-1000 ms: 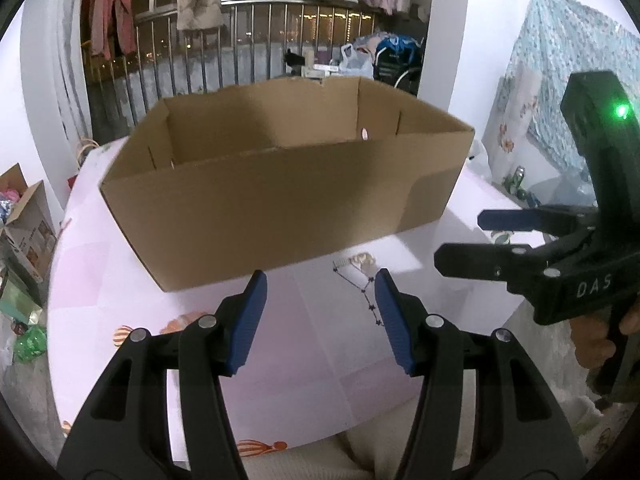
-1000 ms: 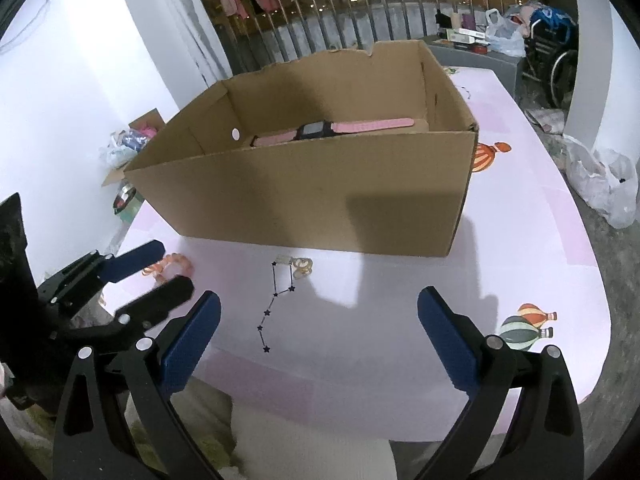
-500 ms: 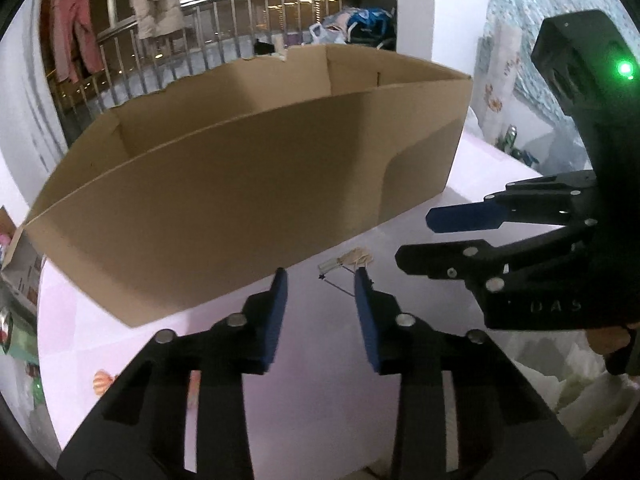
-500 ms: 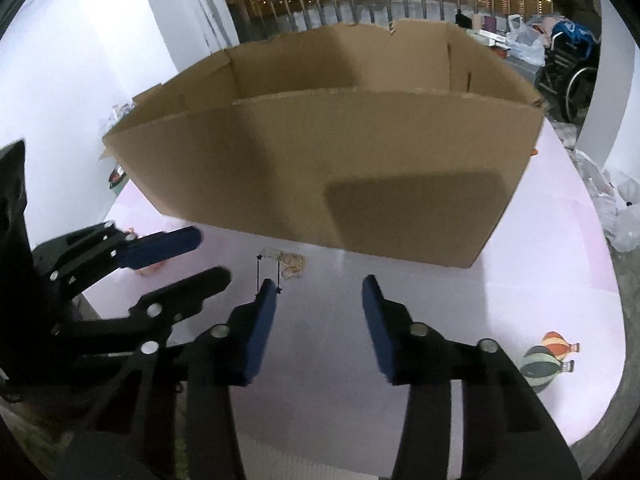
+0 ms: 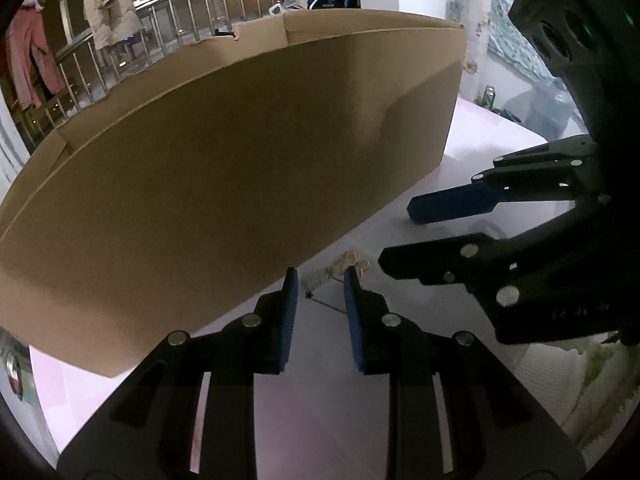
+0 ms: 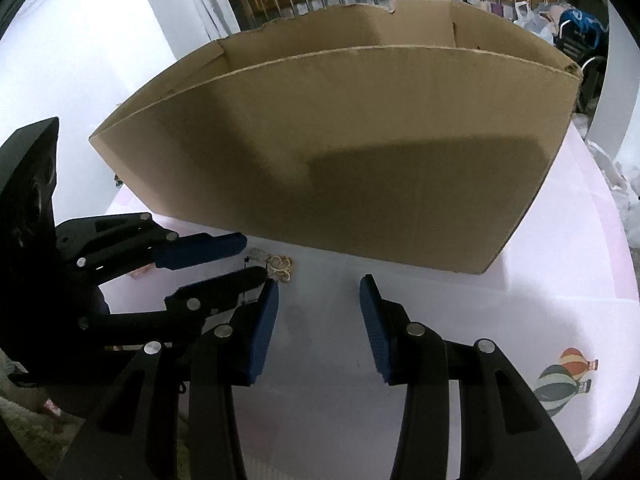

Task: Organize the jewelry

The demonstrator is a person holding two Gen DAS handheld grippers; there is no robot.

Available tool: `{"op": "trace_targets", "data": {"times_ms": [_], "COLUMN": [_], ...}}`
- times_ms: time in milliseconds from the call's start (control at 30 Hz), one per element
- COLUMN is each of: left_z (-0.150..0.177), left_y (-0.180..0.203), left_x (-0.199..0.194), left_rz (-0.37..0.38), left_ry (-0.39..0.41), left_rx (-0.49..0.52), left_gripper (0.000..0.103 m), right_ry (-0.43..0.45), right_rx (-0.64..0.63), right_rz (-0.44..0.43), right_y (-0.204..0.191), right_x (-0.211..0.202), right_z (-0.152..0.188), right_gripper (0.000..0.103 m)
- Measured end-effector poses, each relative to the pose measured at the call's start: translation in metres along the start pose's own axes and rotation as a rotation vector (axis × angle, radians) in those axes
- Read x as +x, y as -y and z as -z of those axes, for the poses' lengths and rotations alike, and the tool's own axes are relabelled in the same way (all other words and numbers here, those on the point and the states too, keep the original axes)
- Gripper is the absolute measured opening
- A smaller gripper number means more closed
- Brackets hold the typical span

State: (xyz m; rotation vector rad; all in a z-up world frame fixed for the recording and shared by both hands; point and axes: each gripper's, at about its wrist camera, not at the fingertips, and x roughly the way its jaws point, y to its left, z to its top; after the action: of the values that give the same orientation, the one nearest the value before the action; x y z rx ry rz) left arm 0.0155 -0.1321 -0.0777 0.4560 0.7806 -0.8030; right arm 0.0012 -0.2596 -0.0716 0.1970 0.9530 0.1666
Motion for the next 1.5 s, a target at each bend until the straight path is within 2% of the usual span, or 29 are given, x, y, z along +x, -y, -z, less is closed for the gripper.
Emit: {"op": "trace_targets", "data": {"times_ms": [233, 300, 433, 533, 667, 967, 1100, 1300, 1500], "left_z": [-0.003, -0.003, -0.003, -0.003, 0.002, 0.018, 0.027, 0.031, 0.034], "left_y": [-0.005, -0.008, -0.009, -0.011, -0.004, -0.006, -0.008, -0.013, -0.010], "left_x": [0.000, -0.001, -0.002, -0.004, -0.009, -0.023, -0.029, -0.033, -0.037], "left_rz": [0.059, 0.101, 0.100, 0.109, 0.084, 0.008, -0.035, -0.049, -0.050], "left_ry": [-0.022, -0.029, -0.036, -0.041, -0.041, -0.039, -0.039, -0.032, -0.021], "left_rx": [0.003, -0.018, -0.017, -0.033, -0.020, -0.109, -0.154, -0.188, -0.187], "left_gripper": [0.021, 0.016, 0.005, 0.004, 0.004, 0.004, 0.004, 0.004, 0.004], "right_ry": [0.007, 0.008, 0.010, 0.011, 0.010, 0.026, 0.020, 0.007, 0.000], "right_rx": [0.015, 0.021, 0.027, 0.028, 0.031, -0.001, -0.049, -0.107, -0.122], "right_rz": [-0.021, -0.026, -0.031, -0.032, -0.027, -0.024, -0.023, 0.032, 0.089], "right_y": [0.003, 0.004, 0.005, 0.004, 0.004, 0.000, -0.017, -0.038, -0.038], "right_x": [-0.003, -0.003, -0.004, -0.004, -0.004, -0.013, -0.008, 0.008, 0.020], "right_z": [0.004, 0.005, 0.003, 0.005, 0.007, 0.006, 0.005, -0.001, -0.010], "right_gripper": [0.042, 0.042, 0.042, 0.042, 0.042, 0.042, 0.037, 0.029, 0.024]}}
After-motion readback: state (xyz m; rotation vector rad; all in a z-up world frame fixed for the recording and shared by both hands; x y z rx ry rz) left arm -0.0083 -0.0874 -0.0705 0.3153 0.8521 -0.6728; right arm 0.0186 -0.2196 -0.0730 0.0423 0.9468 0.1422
